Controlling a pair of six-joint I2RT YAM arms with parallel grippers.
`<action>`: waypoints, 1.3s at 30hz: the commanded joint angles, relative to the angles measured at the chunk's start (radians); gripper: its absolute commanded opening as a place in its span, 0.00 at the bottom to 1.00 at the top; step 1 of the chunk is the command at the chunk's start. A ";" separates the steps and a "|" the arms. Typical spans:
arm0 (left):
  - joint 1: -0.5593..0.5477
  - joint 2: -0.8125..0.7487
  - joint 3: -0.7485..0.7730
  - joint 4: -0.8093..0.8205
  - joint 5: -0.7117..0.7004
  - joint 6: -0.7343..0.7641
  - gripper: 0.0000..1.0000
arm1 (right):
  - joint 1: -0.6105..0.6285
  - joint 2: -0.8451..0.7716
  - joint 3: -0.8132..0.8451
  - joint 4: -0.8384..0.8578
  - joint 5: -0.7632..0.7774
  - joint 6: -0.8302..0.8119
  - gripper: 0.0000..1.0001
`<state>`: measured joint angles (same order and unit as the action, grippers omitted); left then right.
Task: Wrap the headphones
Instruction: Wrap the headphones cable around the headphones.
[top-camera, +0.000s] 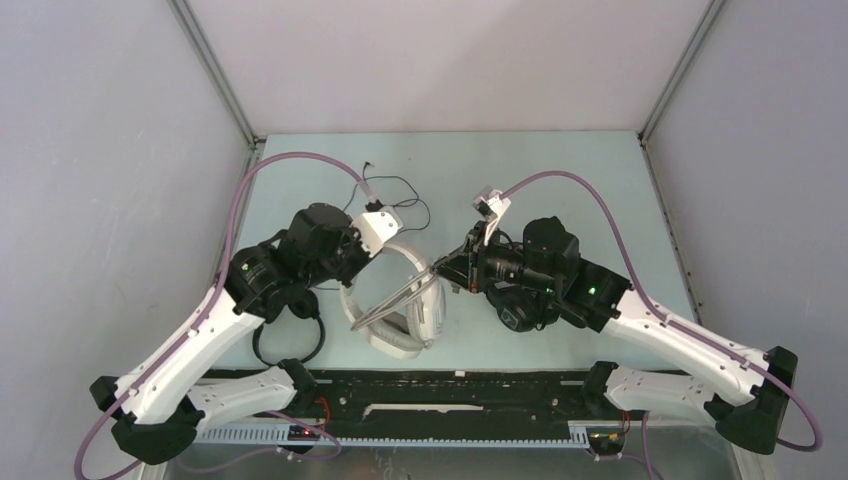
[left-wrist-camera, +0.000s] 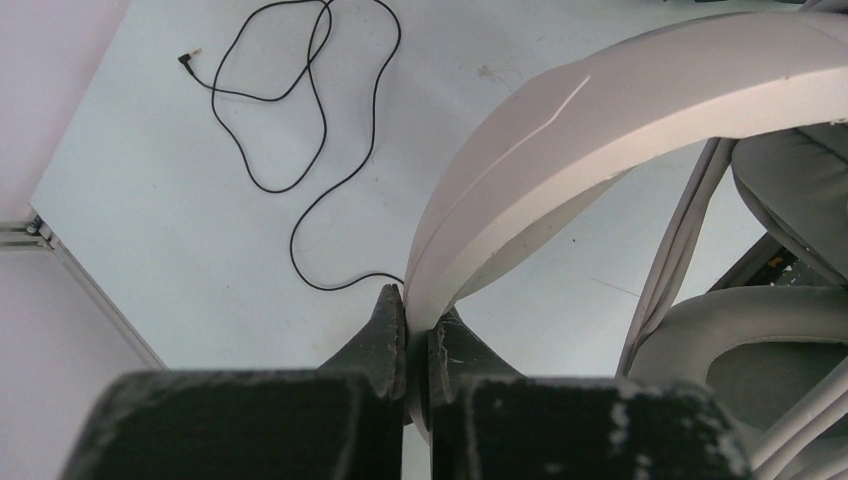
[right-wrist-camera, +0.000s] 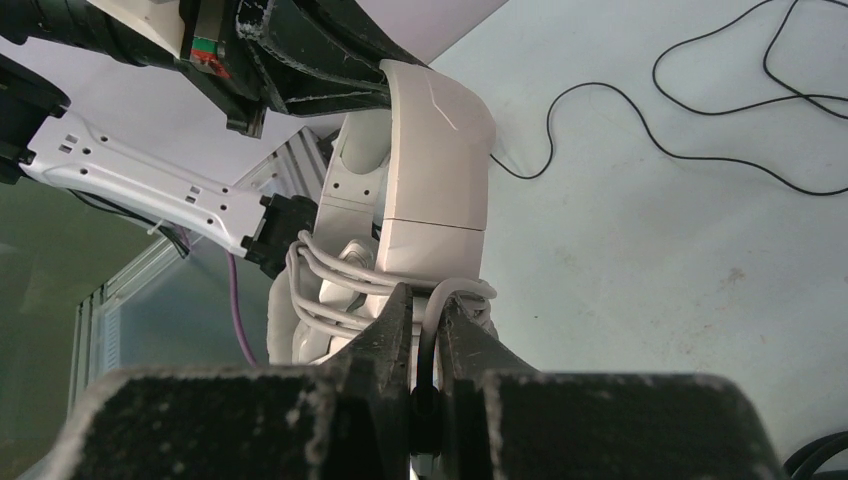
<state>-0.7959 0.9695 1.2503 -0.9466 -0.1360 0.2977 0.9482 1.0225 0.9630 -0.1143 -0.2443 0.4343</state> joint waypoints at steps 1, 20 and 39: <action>-0.026 -0.026 -0.002 0.106 0.097 -0.062 0.00 | -0.002 0.021 0.054 0.097 0.062 -0.032 0.00; -0.027 0.131 -0.016 0.062 -0.378 -0.111 0.00 | -0.019 -0.035 0.058 0.156 -0.059 0.165 0.00; -0.026 0.106 -0.010 0.262 -0.485 -0.349 0.00 | 0.031 0.096 0.057 0.268 0.080 0.375 0.12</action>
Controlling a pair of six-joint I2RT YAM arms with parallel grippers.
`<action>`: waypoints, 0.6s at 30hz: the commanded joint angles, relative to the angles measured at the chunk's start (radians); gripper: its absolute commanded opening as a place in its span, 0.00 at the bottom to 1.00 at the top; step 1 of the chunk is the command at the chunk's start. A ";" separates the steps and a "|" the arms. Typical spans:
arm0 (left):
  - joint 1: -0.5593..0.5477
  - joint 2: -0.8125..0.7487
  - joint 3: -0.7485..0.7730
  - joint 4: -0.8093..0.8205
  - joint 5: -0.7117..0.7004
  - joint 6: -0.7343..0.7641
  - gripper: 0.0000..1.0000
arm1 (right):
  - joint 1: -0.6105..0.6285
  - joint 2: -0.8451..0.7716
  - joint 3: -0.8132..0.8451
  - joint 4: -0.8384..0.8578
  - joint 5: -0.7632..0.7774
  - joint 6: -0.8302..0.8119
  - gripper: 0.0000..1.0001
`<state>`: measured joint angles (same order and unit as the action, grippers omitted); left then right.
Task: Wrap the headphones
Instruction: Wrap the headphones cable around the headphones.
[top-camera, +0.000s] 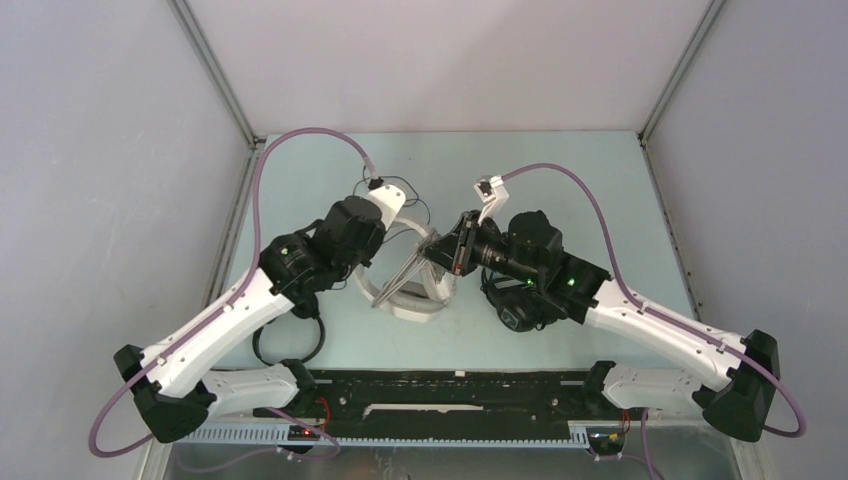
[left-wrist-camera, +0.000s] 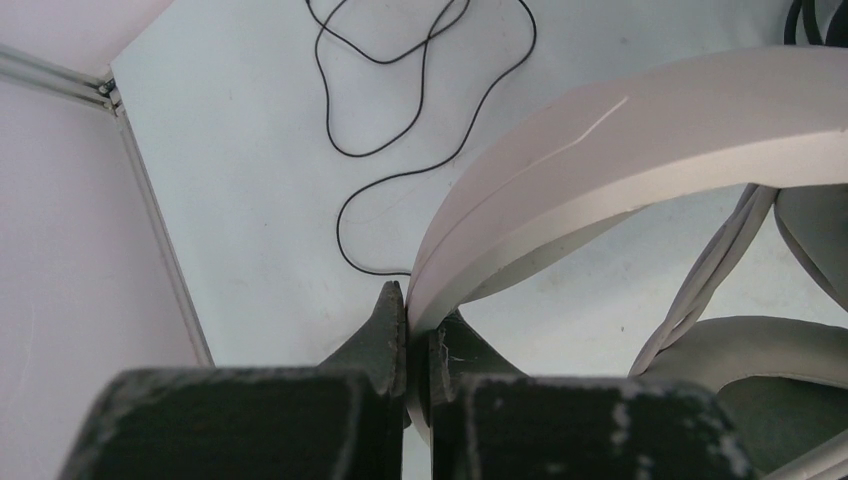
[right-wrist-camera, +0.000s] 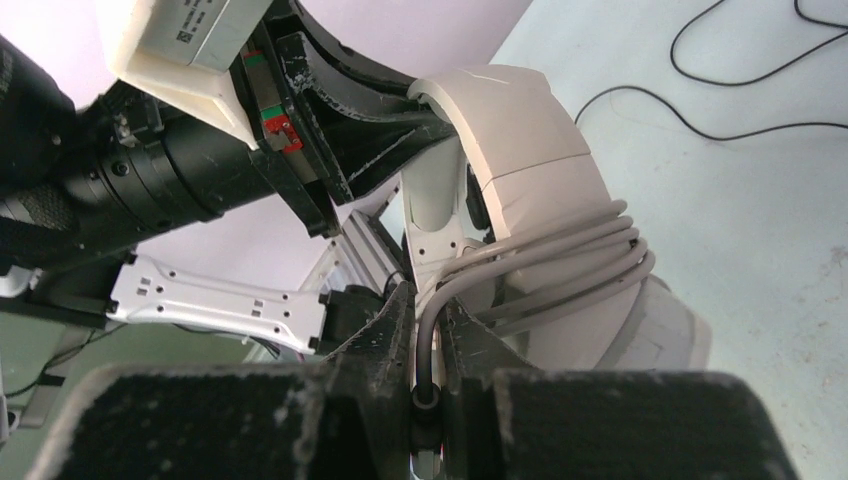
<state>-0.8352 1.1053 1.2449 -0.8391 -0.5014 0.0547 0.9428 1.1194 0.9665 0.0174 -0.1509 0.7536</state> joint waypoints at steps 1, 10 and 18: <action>0.014 -0.041 -0.011 0.179 -0.127 -0.108 0.00 | 0.037 0.001 0.054 0.139 -0.007 0.060 0.12; 0.013 -0.176 -0.131 0.417 -0.151 -0.100 0.00 | 0.039 -0.002 0.102 0.097 0.018 0.025 0.15; 0.013 -0.214 -0.164 0.491 -0.176 -0.057 0.00 | 0.037 -0.030 0.135 0.040 0.034 -0.048 0.23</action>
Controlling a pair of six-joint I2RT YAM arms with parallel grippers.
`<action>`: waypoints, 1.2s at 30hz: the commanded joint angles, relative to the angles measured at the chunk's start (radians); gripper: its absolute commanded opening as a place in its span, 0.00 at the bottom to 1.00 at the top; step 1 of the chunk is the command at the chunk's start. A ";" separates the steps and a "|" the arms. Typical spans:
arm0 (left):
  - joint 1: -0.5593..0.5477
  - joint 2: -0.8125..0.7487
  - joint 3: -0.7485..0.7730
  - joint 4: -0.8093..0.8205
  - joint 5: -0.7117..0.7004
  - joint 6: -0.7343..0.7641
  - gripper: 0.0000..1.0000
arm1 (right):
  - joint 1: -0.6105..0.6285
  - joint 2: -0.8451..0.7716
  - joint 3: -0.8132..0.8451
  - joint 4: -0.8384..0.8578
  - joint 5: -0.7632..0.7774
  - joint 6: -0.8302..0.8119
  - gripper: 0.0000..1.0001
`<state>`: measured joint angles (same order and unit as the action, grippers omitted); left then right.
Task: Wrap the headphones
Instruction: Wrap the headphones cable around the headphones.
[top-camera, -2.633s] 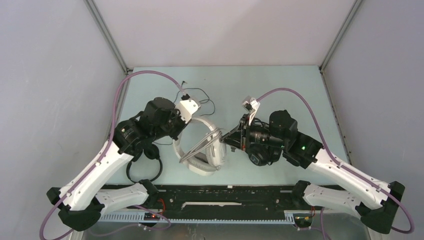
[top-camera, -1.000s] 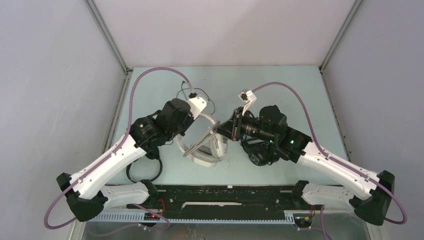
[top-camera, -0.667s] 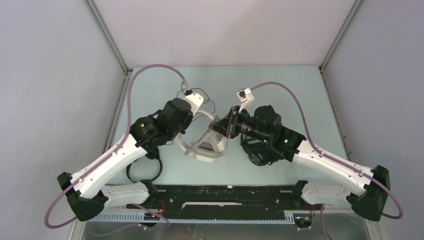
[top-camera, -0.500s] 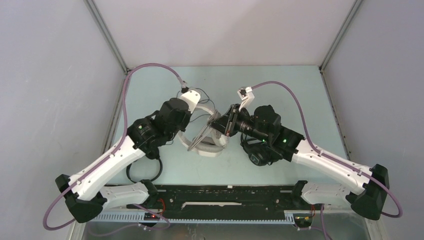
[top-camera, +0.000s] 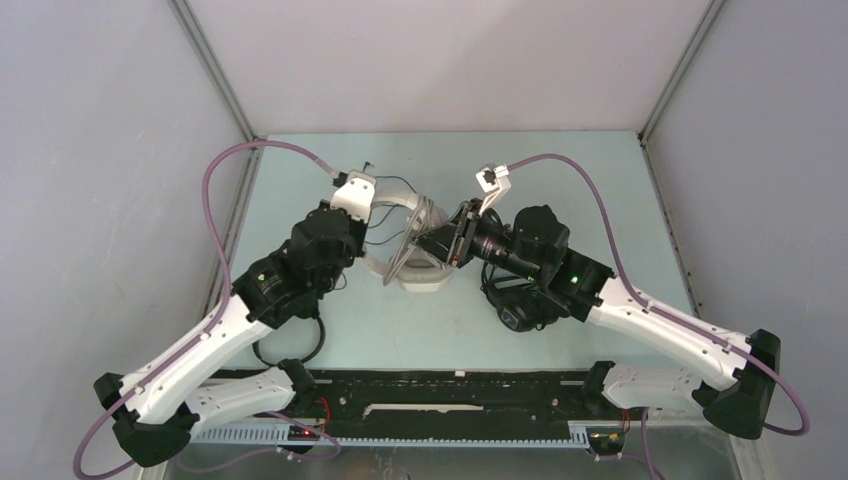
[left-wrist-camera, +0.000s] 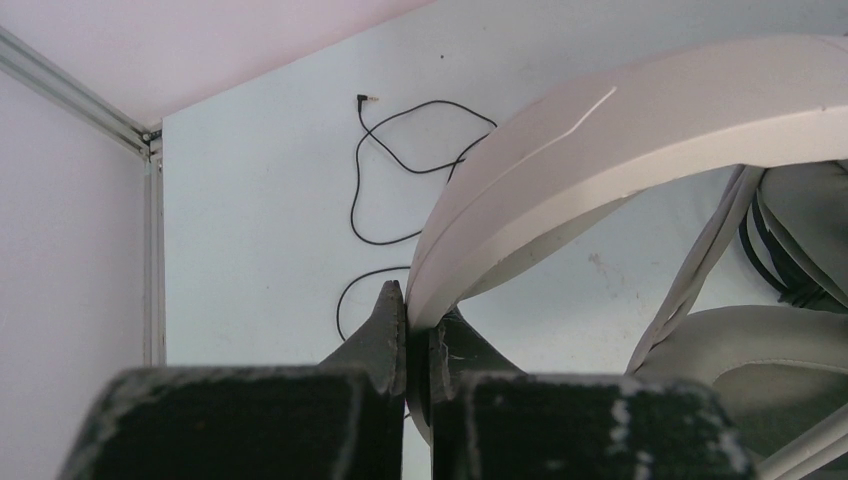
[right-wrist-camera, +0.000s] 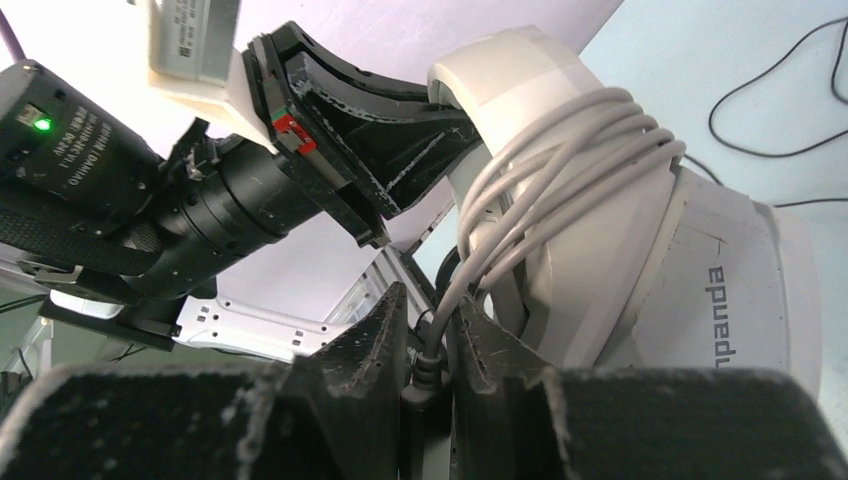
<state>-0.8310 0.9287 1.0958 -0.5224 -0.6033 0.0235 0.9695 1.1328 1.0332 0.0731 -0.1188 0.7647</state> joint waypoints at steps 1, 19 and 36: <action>0.010 -0.045 -0.019 0.185 -0.080 -0.025 0.00 | 0.010 -0.053 0.068 -0.025 0.008 -0.065 0.23; 0.009 -0.063 -0.045 0.351 -0.118 0.001 0.00 | 0.037 -0.030 0.187 -0.041 -0.019 -0.149 0.08; 0.010 -0.094 -0.088 0.503 -0.176 -0.095 0.00 | 0.115 0.059 0.260 -0.180 0.103 -0.141 0.28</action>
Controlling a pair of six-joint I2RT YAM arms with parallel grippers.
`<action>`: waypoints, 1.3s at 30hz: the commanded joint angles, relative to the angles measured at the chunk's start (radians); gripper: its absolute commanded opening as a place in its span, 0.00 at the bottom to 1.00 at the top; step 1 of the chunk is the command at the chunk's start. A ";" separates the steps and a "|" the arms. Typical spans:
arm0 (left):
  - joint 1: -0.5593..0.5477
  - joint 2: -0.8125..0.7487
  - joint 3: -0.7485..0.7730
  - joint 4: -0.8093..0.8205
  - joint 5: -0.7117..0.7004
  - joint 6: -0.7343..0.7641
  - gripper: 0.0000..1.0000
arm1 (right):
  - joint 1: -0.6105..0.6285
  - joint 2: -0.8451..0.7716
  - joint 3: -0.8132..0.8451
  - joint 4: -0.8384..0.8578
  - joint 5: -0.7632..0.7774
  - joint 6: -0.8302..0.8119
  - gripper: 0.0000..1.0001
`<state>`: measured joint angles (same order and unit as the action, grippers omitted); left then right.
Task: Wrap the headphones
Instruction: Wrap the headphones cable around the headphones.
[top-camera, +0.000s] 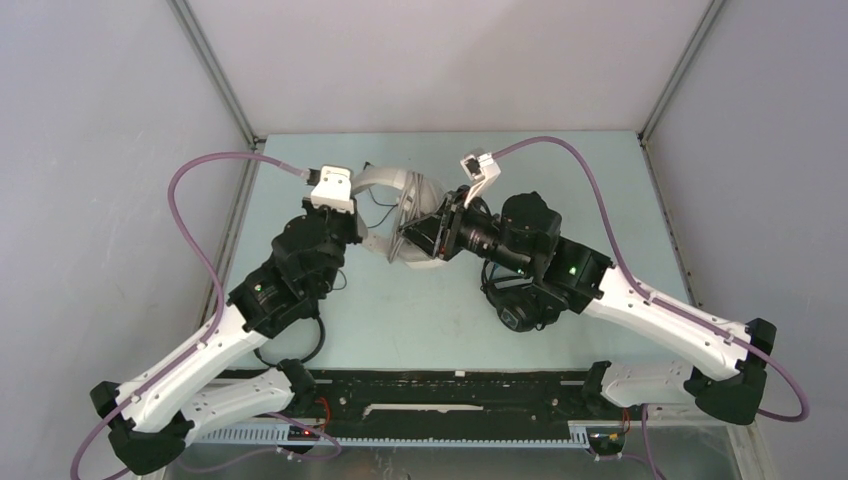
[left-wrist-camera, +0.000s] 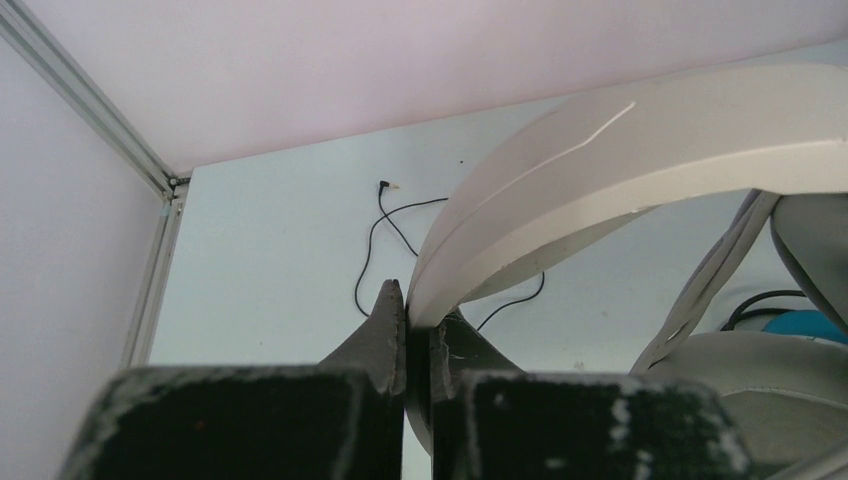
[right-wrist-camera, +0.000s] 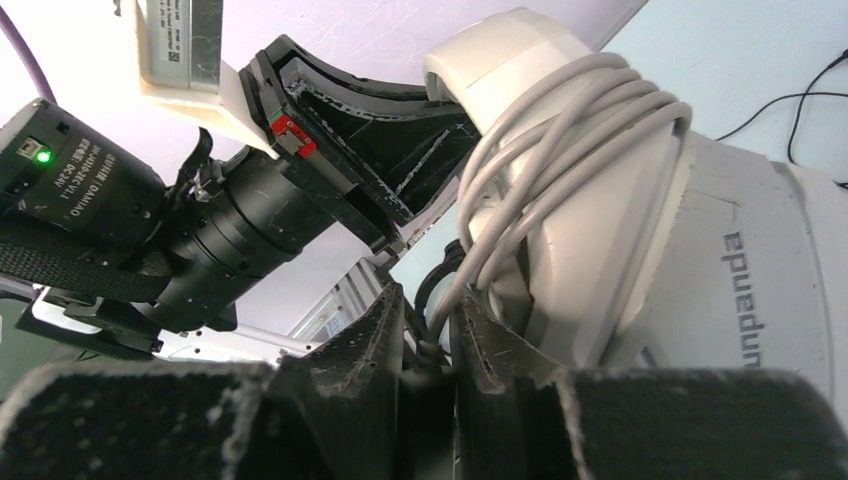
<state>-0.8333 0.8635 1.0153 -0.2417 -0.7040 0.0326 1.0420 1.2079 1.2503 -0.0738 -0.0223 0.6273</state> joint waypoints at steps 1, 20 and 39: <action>0.012 -0.028 -0.007 0.226 -0.079 -0.107 0.00 | 0.046 -0.019 0.043 -0.038 0.017 -0.004 0.29; 0.013 -0.050 -0.018 0.277 -0.074 -0.107 0.00 | 0.148 -0.092 0.043 -0.142 0.066 -0.095 0.39; 0.011 -0.062 0.084 -0.055 0.035 -0.198 0.00 | 0.263 -0.045 0.109 0.043 0.428 -0.447 0.27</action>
<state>-0.8242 0.8135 0.9970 -0.3267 -0.7025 -0.0788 1.2972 1.1313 1.3029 -0.1074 0.4038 0.2375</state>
